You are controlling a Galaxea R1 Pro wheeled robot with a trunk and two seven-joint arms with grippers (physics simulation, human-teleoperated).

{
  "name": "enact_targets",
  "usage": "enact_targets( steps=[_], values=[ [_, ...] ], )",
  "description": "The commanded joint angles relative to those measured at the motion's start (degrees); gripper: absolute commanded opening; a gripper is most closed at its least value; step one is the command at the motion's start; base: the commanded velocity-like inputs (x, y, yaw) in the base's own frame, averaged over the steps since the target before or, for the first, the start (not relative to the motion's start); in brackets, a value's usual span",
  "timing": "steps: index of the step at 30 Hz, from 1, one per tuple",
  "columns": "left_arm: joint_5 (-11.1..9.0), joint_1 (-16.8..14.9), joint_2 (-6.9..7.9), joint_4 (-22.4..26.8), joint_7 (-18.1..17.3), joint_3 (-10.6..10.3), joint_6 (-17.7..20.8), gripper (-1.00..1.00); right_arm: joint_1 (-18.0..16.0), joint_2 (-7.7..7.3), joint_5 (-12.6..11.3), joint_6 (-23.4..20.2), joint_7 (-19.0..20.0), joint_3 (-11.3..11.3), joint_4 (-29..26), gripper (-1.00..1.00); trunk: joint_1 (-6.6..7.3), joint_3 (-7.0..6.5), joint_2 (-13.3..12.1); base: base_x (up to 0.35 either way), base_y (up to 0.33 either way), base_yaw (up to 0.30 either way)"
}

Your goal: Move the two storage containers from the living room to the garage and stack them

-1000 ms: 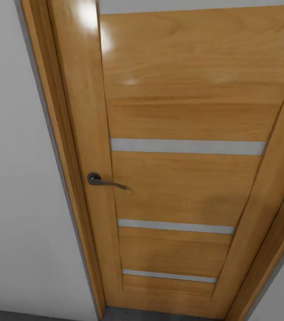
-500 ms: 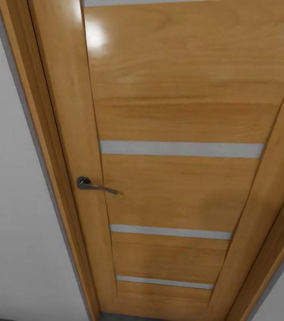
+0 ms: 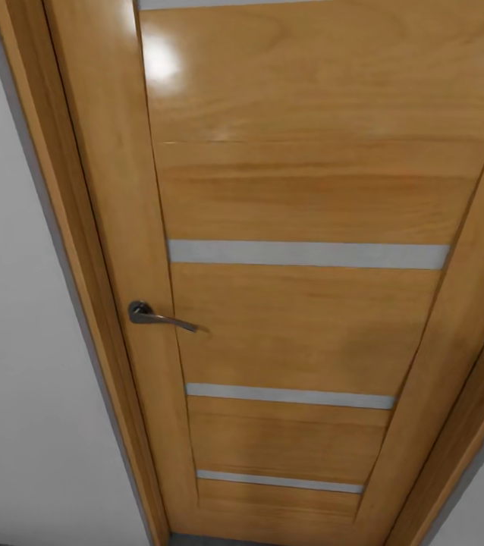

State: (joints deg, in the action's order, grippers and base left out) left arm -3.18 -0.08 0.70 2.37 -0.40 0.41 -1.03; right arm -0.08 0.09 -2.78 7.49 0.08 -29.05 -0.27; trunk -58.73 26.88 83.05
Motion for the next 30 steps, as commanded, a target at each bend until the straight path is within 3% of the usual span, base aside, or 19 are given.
enact_targets(
  steps=[1, 15, 30],
  values=[
    [-0.3, 0.0, 0.0, 0.0, 0.0, 0.0, -0.1, 1.0, 0.0, 0.03, -0.3, 0.2, 0.0, -0.2, 0.0, 1.0, 0.0, 0.04, 0.0, 0.0, 0.0, -0.114],
    [-0.3, 0.0, 0.0, 0.0, 0.0, 0.0, -0.1, 1.0, 0.0, 0.09, -0.3, 0.2, 0.0, -0.2, 0.0, 1.0, 0.0, 0.04, 0.0, 0.0, 0.0, -0.218],
    [-0.3, 0.0, 0.0, 0.0, 0.0, 0.0, -0.1, 1.0, 0.0, 0.01, -0.3, 0.2, 0.1, -0.3, 0.0, 1.0, 0.0, 0.04, 0.0, 0.0, 0.0, -0.025]
  ],
)
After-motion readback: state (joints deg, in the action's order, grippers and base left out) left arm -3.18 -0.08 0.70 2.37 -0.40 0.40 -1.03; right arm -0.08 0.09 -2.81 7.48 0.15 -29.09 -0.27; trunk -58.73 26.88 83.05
